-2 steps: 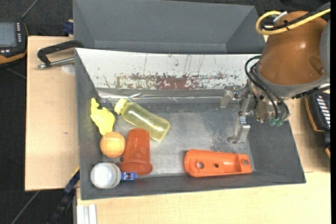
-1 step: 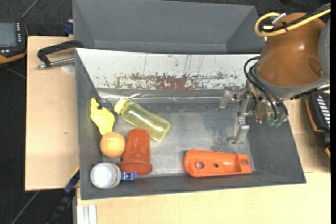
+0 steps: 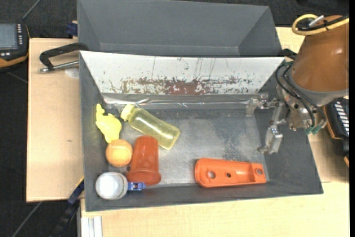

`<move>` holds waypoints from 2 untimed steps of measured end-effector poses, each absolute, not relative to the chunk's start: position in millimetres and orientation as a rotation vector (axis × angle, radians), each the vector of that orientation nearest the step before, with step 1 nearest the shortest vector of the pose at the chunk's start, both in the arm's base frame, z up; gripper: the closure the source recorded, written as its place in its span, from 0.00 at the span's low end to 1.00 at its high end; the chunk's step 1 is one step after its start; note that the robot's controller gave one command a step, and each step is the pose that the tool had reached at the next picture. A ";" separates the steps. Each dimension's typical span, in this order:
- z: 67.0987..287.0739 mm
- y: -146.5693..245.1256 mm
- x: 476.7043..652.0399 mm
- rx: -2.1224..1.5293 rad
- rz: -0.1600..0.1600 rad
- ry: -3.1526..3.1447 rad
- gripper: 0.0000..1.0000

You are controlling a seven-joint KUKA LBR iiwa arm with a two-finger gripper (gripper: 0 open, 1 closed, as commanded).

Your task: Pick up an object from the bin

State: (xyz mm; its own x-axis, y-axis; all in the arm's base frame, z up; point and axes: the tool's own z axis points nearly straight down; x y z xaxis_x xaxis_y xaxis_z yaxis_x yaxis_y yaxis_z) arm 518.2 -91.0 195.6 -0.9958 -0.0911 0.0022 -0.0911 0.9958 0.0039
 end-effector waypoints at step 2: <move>115.8 -64.2 514.4 0.240 -0.001 -3.137 0.00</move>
Offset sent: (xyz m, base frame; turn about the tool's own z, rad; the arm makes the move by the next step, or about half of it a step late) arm -0.0012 0.0786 -0.1231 -0.0811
